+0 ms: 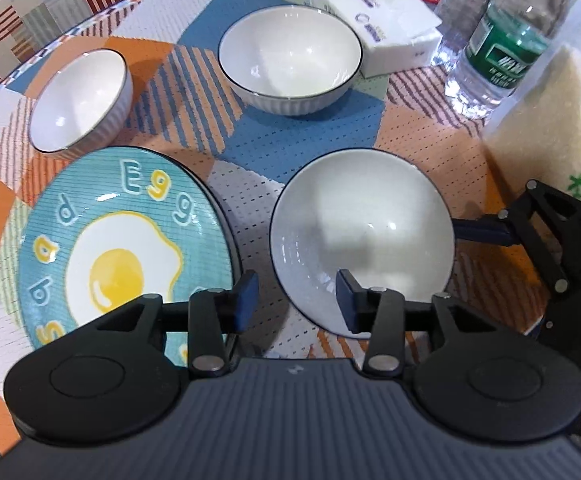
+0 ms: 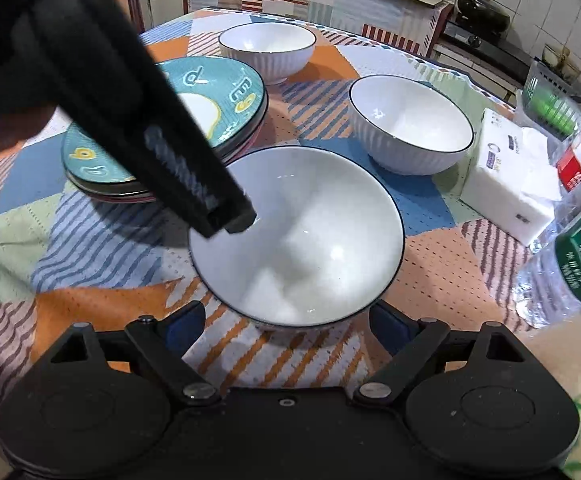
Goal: Organize plates and bowls
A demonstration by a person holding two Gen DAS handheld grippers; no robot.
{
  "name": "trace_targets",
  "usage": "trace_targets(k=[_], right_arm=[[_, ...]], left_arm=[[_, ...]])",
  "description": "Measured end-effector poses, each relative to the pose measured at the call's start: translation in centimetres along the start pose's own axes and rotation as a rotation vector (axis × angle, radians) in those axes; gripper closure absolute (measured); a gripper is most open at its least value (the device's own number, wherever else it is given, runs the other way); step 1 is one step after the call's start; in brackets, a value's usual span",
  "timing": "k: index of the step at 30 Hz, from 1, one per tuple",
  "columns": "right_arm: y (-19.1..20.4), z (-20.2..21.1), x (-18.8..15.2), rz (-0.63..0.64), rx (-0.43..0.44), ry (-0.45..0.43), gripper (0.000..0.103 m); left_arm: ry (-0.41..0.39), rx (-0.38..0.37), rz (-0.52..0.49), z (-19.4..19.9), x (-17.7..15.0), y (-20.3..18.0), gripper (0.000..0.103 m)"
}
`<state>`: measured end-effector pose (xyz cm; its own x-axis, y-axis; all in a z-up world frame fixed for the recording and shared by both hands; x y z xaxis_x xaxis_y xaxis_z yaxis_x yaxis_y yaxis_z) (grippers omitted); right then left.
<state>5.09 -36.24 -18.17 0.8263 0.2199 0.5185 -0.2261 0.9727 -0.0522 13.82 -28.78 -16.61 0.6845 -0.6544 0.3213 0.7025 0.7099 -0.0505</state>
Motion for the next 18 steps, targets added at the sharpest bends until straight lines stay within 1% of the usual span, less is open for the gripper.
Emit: trace_targets(k=[1, 3, 8, 12, 14, 16, 18], right_arm=[[0.0, 0.5, 0.0, 0.003, -0.005, -0.004, 0.012], [0.0, 1.8, 0.1, 0.007, -0.015, -0.014, 0.011], [-0.4, 5.2, 1.0, -0.014, -0.016, -0.059, 0.011], [-0.8, 7.8, 1.8, -0.034, -0.022, -0.098, 0.011], [-1.0, 8.9, 2.2, -0.042, -0.027, -0.112, 0.011], [-1.2, 10.1, 2.7, -0.048, -0.028, -0.136, 0.011], [-1.4, 11.0, 3.3, -0.052, -0.023, -0.161, 0.011]], left_arm=[[-0.005, 0.002, -0.002, 0.6, 0.0, 0.1, 0.056], [-0.014, 0.01, -0.011, 1.7, -0.2, 0.1, 0.053], [-0.037, -0.003, -0.051, 4.2, -0.7, -0.1, 0.053], [-0.061, -0.002, -0.066, 6.2, -1.0, -0.3, 0.053], [-0.071, -0.007, -0.066, 7.2, -1.1, -0.3, 0.05], [-0.084, -0.011, -0.063, 8.1, -1.2, -0.1, 0.042], [-0.103, -0.006, -0.063, 9.0, -1.2, 0.1, 0.039]])
Point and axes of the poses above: each gripper's, at about its wrist camera, not at the fingertips, and z roughly against the way its jaws point, y to its left, x to its top, the point moved 5 cm from there along -z, roughly the way its jaws point
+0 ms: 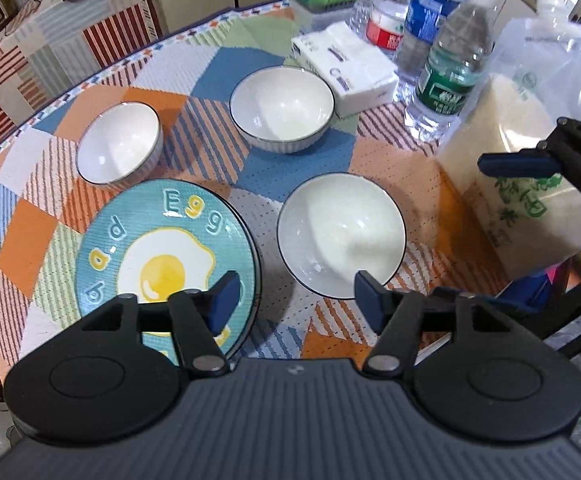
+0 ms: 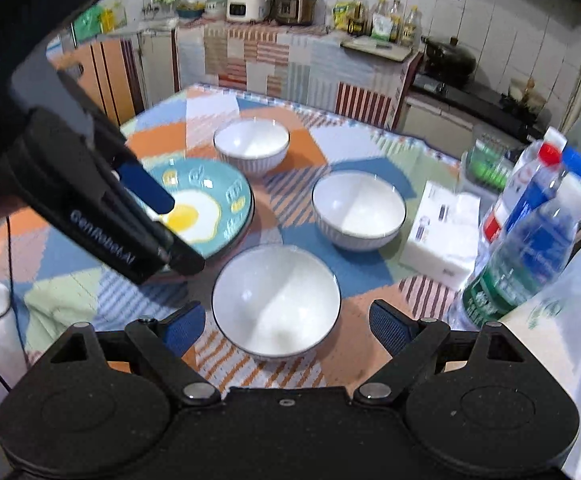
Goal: Organize plates and bowls
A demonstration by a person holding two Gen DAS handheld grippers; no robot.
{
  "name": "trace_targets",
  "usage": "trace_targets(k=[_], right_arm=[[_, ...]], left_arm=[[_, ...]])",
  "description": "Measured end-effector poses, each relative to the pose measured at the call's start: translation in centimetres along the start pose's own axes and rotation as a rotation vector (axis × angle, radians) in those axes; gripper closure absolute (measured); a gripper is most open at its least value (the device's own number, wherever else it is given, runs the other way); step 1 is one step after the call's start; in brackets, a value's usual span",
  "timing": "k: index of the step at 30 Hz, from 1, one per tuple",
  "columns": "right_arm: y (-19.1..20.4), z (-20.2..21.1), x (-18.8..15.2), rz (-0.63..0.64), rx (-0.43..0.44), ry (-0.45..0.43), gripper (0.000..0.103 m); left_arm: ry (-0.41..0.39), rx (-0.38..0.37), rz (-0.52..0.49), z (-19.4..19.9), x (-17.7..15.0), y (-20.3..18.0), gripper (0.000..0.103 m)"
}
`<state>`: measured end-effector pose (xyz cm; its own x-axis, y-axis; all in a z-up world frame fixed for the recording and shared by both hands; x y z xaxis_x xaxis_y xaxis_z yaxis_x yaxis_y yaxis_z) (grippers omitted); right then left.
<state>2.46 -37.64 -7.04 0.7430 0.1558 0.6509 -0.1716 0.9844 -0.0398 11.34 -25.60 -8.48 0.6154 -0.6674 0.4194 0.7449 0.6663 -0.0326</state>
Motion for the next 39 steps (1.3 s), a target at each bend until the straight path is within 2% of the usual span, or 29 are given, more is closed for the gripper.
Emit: trace_targets(k=[5, 10, 15, 17, 19, 23, 29, 32, 36, 37, 39], right_arm=[[-0.8, 0.6, 1.9, -0.01, 0.024, -0.057, 0.011], [-1.7, -1.1, 3.1, -0.022, 0.019, -0.068, 0.011], [-2.4, -4.2, 4.0, -0.033, -0.027, -0.063, 0.011], [-3.1, -5.5, 3.9, -0.143, -0.012, -0.059, 0.011], [-3.5, -7.2, 3.4, -0.225, 0.003, -0.043, 0.011], [-3.9, -9.9, 3.0, -0.247, -0.008, -0.051, 0.011], [-5.5, -13.4, 3.3, -0.305, -0.005, -0.034, 0.012], [-6.1, -14.7, 3.8, -0.315, -0.016, -0.019, 0.012], [-7.1, -16.7, 4.1, -0.359, -0.02, 0.011, 0.012], [-7.4, -17.1, 4.1, -0.359, -0.03, 0.015, 0.012], [-7.6, -18.0, 4.0, -0.343, -0.068, 0.027, 0.012]], left_arm=[[-0.046, 0.036, 0.007, 1.6, 0.4, 1.0, 0.028], [-0.11, 0.08, 0.056, 2.5, 1.4, 2.8, 0.011], [-0.115, 0.141, 0.1, 1.3, 3.5, 5.0, 0.01], [-0.164, 0.161, 0.162, 0.8, 4.3, 6.4, 0.01], [-0.176, 0.144, 0.194, -0.2, 4.9, 7.4, 0.011], [-0.157, 0.108, 0.219, -2.5, 5.7, 8.5, 0.012], [-0.168, 0.046, 0.223, -6.1, 7.7, 8.1, 0.014], [-0.16, 0.012, 0.248, -8.1, 8.9, 7.8, 0.019], [-0.121, 0.016, 0.262, -11.3, 10.2, 7.5, 0.032], [-0.115, 0.023, 0.26, -12.0, 10.4, 7.4, 0.04], [-0.096, 0.028, 0.255, -13.4, 10.7, 7.3, 0.047]])
Point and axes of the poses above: each gripper's, at about its wrist camera, not at the fingertips, and z roughly against the way its jaws point, y to its left, x to its top, the point moved 5 cm from there along -z, roughly the way its jaws point
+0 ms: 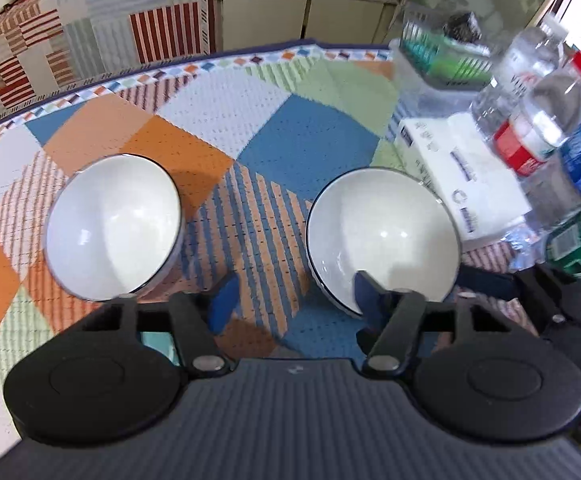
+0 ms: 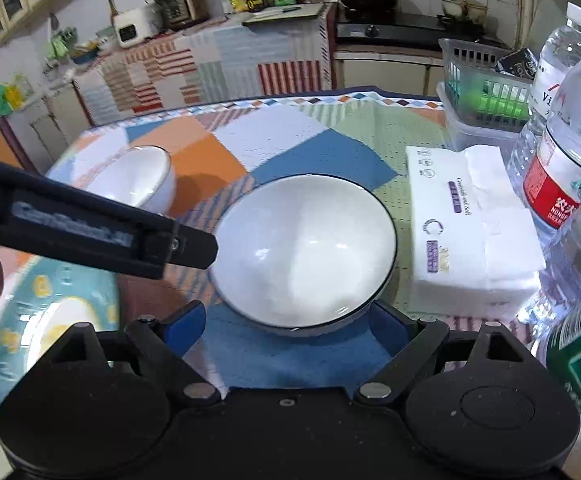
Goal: Organize plates and bowls
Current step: 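Move the left gripper to a second white bowl and grasp its rim, then carry the second bowl onto the first bowl and open the left gripper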
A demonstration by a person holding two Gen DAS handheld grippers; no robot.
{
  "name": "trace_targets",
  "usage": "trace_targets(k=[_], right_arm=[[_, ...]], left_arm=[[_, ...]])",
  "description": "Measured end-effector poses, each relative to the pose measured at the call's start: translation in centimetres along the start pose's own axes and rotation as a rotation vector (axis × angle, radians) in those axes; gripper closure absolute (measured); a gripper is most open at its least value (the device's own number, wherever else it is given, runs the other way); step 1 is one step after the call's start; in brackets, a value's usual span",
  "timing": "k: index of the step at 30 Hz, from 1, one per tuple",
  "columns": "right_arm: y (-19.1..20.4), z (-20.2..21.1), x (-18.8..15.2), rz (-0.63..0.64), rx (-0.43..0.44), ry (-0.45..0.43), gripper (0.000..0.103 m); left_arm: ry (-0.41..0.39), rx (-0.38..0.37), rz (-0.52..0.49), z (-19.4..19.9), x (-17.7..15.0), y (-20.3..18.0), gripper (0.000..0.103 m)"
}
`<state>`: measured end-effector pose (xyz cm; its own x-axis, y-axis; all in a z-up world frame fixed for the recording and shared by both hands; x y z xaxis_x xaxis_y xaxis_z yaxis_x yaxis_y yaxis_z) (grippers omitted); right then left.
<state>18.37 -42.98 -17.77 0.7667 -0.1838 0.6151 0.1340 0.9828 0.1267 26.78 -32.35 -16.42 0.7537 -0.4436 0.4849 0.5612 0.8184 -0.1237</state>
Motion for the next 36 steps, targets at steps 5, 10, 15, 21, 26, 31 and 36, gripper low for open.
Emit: trace_targets(k=[5, 10, 15, 21, 26, 31, 36], right_arm=[[-0.1, -1.2, -0.2, -0.008, -0.02, -0.009, 0.01], [-0.2, -1.7, -0.1, 0.017, -0.017, -0.041, 0.009], [0.1, -2.6, 0.0, 0.067, -0.045, -0.019, 0.009], [0.4, -1.8, -0.5, 0.072, -0.038, -0.027, 0.012], [0.5, -0.3, 0.0, 0.052, -0.009, -0.045, 0.012], [1.7, 2.1, 0.2, 0.08, 0.015, -0.051, 0.012], [2.8, 5.2, 0.0, 0.096, 0.028, -0.068, 0.011]], left_arm=[[-0.02, -0.074, 0.03, -2.0, -0.3, -0.3, 0.049], [0.01, -0.112, 0.051, -3.3, -0.5, -0.6, 0.081], [-0.005, -0.095, 0.062, -3.2, -0.7, -0.8, 0.084], [-0.016, -0.074, 0.003, -1.6, -1.0, -1.5, 0.083], [-0.032, -0.066, 0.021, 0.7, -0.9, -1.7, 0.083], [-0.007, -0.036, -0.021, 3.6, -1.3, -2.2, 0.083], [0.016, -0.051, -0.012, 6.9, -1.7, -2.4, 0.083]])
Point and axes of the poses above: each gripper's, at about its wrist camera, not at the fingertips, and z roughly against the way its jaws point, y to its left, x to its top, the point moved 5 cm from there along -z, roughly the way its jaws point
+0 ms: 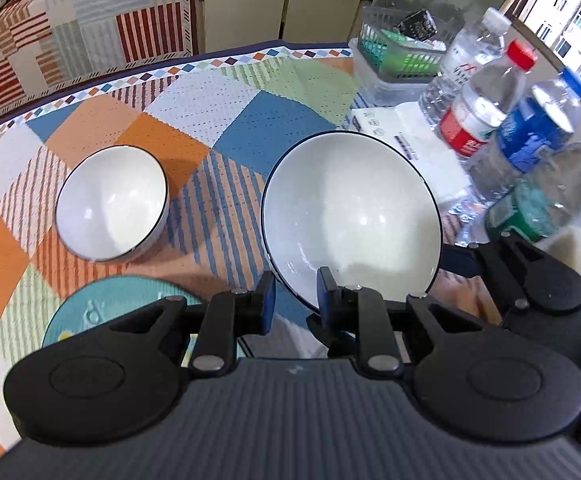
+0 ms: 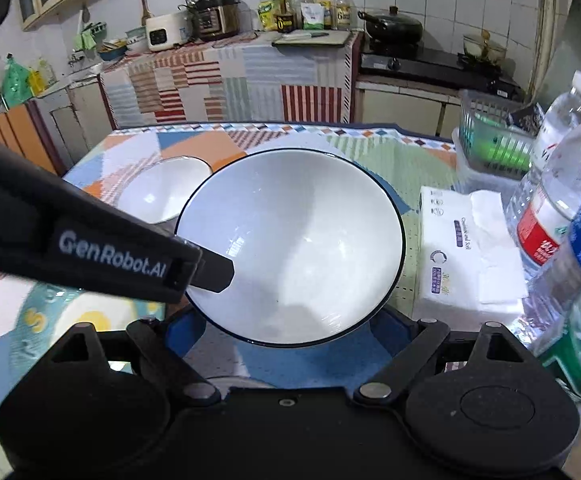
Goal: Organize plates and bowls
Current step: 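Carry the second bowl onto the first bowl and open the left gripper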
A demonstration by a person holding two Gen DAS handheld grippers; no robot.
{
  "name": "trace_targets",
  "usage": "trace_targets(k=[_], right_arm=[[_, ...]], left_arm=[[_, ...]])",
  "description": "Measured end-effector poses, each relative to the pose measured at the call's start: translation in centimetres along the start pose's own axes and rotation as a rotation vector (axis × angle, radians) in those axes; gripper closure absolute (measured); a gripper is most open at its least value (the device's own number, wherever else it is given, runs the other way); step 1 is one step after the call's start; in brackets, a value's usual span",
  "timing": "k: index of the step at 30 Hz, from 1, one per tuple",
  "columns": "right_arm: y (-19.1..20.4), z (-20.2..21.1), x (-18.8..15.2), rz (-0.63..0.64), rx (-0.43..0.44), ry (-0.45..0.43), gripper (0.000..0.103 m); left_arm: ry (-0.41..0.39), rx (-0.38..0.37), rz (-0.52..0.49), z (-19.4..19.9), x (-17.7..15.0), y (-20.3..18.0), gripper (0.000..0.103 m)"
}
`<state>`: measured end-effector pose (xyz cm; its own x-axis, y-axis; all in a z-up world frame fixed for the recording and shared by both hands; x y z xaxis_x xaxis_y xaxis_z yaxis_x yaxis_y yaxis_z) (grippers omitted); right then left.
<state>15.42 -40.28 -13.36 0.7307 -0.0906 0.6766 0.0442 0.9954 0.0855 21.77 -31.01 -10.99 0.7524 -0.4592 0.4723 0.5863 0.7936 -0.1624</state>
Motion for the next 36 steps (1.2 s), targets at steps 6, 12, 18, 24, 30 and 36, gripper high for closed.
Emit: trace_targets(k=[6, 12, 18, 24, 30, 36], right_arm=[[1.2, 3.5, 0.0, 0.019, -0.011, -0.021, 0.011], [2.6, 6.0, -0.8, 0.059, -0.017, -0.026, 0.011], [3.9, 8.2, -1.9, 0.118, -0.01, -0.01, 0.011], [4.7, 9.5, -3.3, 0.181, 0.013, -0.003, 0.011], [4.8, 9.9, -4.7, 0.221, 0.035, -0.007, 0.011], [4.2, 8.6, -6.6, 0.231, 0.06, 0.021, 0.017]], left_arm=[[-0.018, -0.012, 0.017, 3.4, -1.4, -0.9, 0.083], [0.006, -0.039, -0.001, 5.7, -3.1, -1.3, 0.083], [0.035, -0.071, 0.007, 7.6, -5.1, -1.4, 0.083], [0.066, -0.082, -0.006, 7.8, -7.0, -1.6, 0.083], [0.095, -0.074, 0.0, 6.3, -8.3, -1.4, 0.083], [0.14, -0.147, 0.021, 4.0, -9.1, -1.6, 0.085]])
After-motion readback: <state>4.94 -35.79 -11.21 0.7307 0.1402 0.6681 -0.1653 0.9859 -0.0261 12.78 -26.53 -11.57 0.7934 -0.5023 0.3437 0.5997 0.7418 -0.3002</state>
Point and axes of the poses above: each gripper's, at about its wrist camera, not at the fingertips, and z roughly against the way its jaws point, y to its left, x to its top, the point moved 5 cm from there along -z, roughly the way its jaws point
